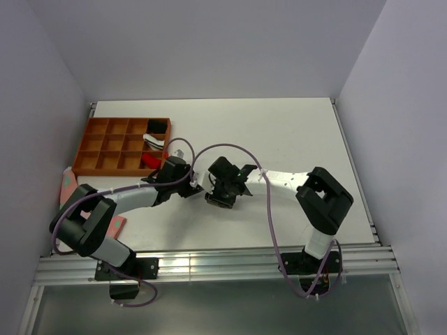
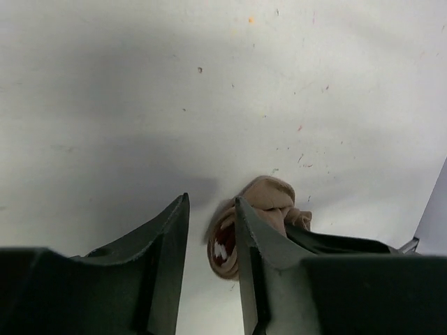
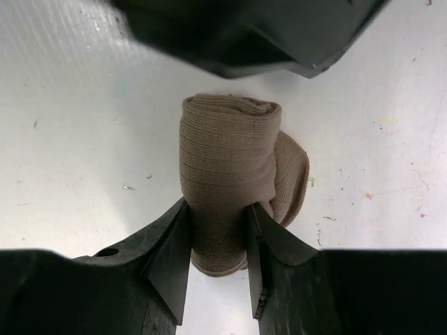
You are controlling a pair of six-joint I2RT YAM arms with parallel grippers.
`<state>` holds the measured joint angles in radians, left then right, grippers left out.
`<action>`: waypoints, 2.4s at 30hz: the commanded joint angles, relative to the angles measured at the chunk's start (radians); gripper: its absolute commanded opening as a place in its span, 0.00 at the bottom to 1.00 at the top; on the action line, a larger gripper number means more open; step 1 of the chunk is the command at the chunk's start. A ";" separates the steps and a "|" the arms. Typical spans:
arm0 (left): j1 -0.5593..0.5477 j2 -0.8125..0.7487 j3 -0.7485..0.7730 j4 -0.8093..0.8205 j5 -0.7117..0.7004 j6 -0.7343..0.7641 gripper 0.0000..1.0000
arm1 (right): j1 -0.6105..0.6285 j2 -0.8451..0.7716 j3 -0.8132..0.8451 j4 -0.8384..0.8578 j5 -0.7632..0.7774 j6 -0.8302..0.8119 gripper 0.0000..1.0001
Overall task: Roll the socks
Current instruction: Roll the sock at the center of the board, then pick up the sock at the center of the board.
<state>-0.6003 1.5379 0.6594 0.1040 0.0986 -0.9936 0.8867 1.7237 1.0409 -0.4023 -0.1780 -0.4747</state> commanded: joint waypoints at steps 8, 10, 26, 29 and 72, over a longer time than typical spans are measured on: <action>-0.012 -0.265 -0.237 0.074 -0.094 -0.221 0.40 | -0.057 0.089 0.077 -0.078 -0.081 0.102 0.05; -0.050 -0.297 -0.253 0.074 -0.160 -0.256 0.40 | -0.061 0.097 0.090 -0.087 -0.087 0.111 0.05; -0.295 -0.150 -0.408 0.577 -0.379 -0.517 0.43 | -0.104 0.122 0.148 -0.141 -0.173 0.153 0.04; -0.302 -0.096 -0.420 0.683 -0.390 -0.534 0.43 | -0.107 0.122 0.159 -0.155 -0.190 0.156 0.03; -0.365 0.042 -0.305 0.663 -0.448 -0.640 0.62 | -0.118 0.001 0.231 -0.202 -0.348 0.209 0.01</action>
<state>-0.9436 1.6188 0.3115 0.8429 -0.3317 -1.6222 0.7597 1.7897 1.2098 -0.6212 -0.4660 -0.2836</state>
